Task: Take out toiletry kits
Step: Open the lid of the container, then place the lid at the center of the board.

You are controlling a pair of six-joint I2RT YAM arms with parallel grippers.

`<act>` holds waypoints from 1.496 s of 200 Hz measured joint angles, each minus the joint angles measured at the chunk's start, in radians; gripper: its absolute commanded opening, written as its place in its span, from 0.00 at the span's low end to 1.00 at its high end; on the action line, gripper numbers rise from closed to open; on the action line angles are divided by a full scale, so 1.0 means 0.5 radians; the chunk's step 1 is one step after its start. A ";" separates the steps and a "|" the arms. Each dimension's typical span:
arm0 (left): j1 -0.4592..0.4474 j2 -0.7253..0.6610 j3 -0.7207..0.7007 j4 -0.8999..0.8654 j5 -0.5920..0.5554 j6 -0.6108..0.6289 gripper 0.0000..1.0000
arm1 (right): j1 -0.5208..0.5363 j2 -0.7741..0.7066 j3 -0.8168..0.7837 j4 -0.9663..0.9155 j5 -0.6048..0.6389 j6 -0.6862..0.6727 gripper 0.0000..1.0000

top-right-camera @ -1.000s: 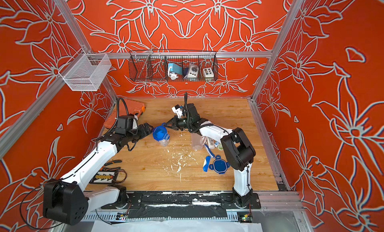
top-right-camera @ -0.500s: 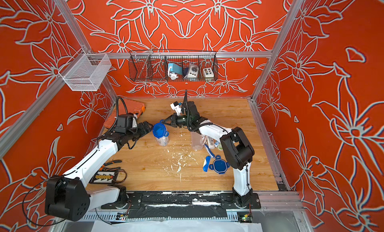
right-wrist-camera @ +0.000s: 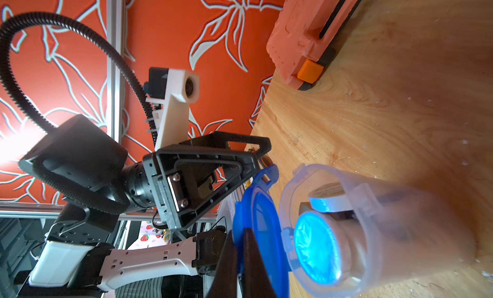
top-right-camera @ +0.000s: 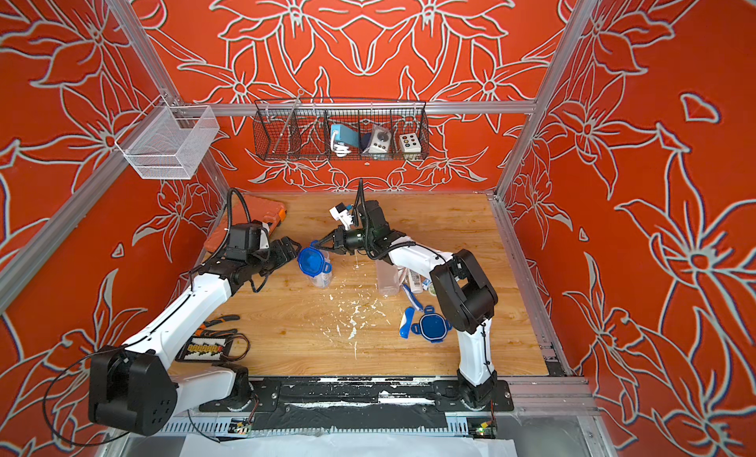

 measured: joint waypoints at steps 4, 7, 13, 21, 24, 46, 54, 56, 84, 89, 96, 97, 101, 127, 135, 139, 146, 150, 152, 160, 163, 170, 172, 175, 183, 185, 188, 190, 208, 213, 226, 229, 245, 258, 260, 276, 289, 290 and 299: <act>0.001 0.000 0.000 -0.002 -0.002 0.004 0.85 | 0.005 -0.002 0.000 -0.005 -0.004 -0.002 0.00; 0.001 0.000 0.000 -0.004 -0.007 0.005 0.85 | 0.009 -0.004 0.000 -0.011 -0.005 -0.005 0.00; 0.001 0.000 0.000 -0.008 -0.011 0.012 0.85 | 0.020 -0.010 0.000 -0.030 -0.006 -0.014 0.00; 0.001 0.000 0.000 -0.012 -0.021 0.018 0.85 | 0.035 -0.021 0.000 -0.075 -0.008 -0.034 0.00; 0.001 -0.001 0.000 -0.014 -0.024 0.020 0.85 | 0.042 -0.031 -0.001 -0.101 -0.005 -0.053 0.00; 0.001 -0.001 0.003 -0.025 -0.043 0.028 0.85 | 0.114 -0.166 -0.069 -0.336 0.042 -0.197 0.00; 0.001 -0.001 0.008 -0.030 -0.045 0.029 0.86 | 0.138 -0.246 -0.126 -0.428 0.073 -0.262 0.00; 0.001 -0.001 0.010 -0.031 -0.044 0.029 0.85 | 0.143 -0.269 -0.143 -0.459 0.078 -0.286 0.00; 0.006 0.000 0.024 -0.030 -0.042 0.034 0.84 | 0.242 -0.607 -0.355 -0.863 0.366 -0.586 0.00; 0.008 0.001 0.024 -0.029 -0.041 0.034 0.84 | 0.267 -0.659 -0.384 -0.940 0.449 -0.637 0.00; 0.011 0.003 0.024 -0.029 -0.031 0.034 0.84 | 0.307 -0.740 -0.426 -1.064 0.626 -0.715 0.00; 0.012 0.004 0.024 -0.028 -0.030 0.034 0.84 | 0.310 -0.748 -0.431 -1.077 0.643 -0.723 0.00; 0.013 0.005 0.024 -0.026 -0.021 0.034 0.83 | 0.330 -0.793 -0.457 -1.149 0.753 -0.762 0.00; 0.018 0.021 0.004 0.063 0.082 0.031 0.80 | 0.465 -1.047 -0.699 -1.459 1.408 -0.911 0.00; 0.019 0.031 -0.010 0.093 0.118 0.028 0.79 | 0.504 -1.102 -0.774 -1.531 1.564 -0.932 0.00; 0.019 0.039 -0.014 0.105 0.134 0.026 0.79 | 0.526 -1.124 -0.811 -1.569 1.652 -0.943 0.00; 0.019 0.059 -0.024 0.131 0.159 0.023 0.78 | 0.568 -1.151 -0.861 -1.622 1.779 -0.960 0.00; 0.019 0.069 -0.029 0.140 0.171 0.021 0.78 | 0.587 -1.157 -0.878 -1.651 1.839 -0.967 0.00; 0.020 0.077 -0.031 0.145 0.178 0.018 0.77 | 0.603 -1.159 -0.887 -1.665 1.878 -0.971 0.00; 0.020 0.106 -0.037 0.158 0.197 0.012 0.77 | 0.659 -1.154 -0.906 -1.717 2.026 -0.983 0.00; 0.020 0.116 -0.038 0.163 0.203 0.011 0.76 | 0.678 -1.150 -0.909 -1.729 2.066 -0.987 0.00; 0.021 0.139 -0.039 0.169 0.213 0.005 0.76 | 0.734 -1.131 -0.909 -1.752 2.167 -0.994 0.00; 0.021 0.146 -0.039 0.172 0.217 0.002 0.76 | 0.755 -1.123 -0.909 -1.758 2.190 -0.996 0.00; 0.022 0.155 -0.039 0.175 0.221 0.000 0.76 | 0.784 -1.112 -0.909 -1.762 2.235 -1.000 0.00; 0.024 0.173 -0.039 0.182 0.228 -0.005 0.76 | 0.846 -1.075 -0.909 -1.765 2.314 -1.004 0.00; 0.024 0.176 -0.039 0.182 0.230 -0.008 0.76 | 0.864 -1.063 -0.909 -1.764 2.332 -1.006 0.00; 0.024 0.180 -0.039 0.183 0.231 -0.012 0.76 | 0.886 -1.048 -0.909 -1.765 2.355 -1.006 0.00; 0.024 0.182 -0.039 0.183 0.233 -0.011 0.76 | 0.900 -1.034 -0.909 -1.764 2.369 -1.006 0.00; 0.025 0.187 -0.038 0.188 0.235 -0.020 0.76 | 1.015 -0.919 -0.909 -1.758 2.453 -1.005 0.00; 0.025 0.187 -0.038 0.192 0.235 -0.019 0.76 | 1.041 -0.893 -0.909 -1.756 2.464 -1.003 0.00; 0.027 0.187 -0.038 0.195 0.234 -0.019 0.76 | 1.117 -0.835 -0.905 -1.752 2.489 -0.991 0.00; 0.027 0.187 -0.038 0.195 0.234 -0.019 0.76 | 1.129 -0.822 -0.900 -1.753 2.498 -0.990 0.00; 0.031 0.188 -0.038 0.195 0.233 -0.018 0.76 | 1.221 -0.742 -0.840 -1.756 2.515 -0.971 0.00; 0.037 0.189 -0.038 0.195 0.233 -0.018 0.75 | 1.283 -0.671 -0.764 -1.749 2.515 -0.963 0.00; 0.037 0.190 -0.038 0.195 0.233 -0.018 0.75 | 1.291 -0.661 -0.752 -1.746 2.515 -0.962 0.00; 0.042 0.198 -0.038 0.195 0.232 -0.018 0.75 | 1.337 -0.596 -0.671 -1.718 2.501 -0.959 0.00; 0.043 0.202 -0.038 0.195 0.232 -0.018 0.75 | 1.356 -0.573 -0.631 -1.691 2.477 -0.958 0.00; 0.043 0.202 -0.038 0.195 0.232 -0.018 0.75 | 1.357 -0.572 -0.628 -1.688 2.472 -0.958 0.00; 0.045 0.206 -0.038 0.195 0.232 -0.018 0.75 | 1.359 -0.572 -0.617 -1.668 2.450 -0.958 0.00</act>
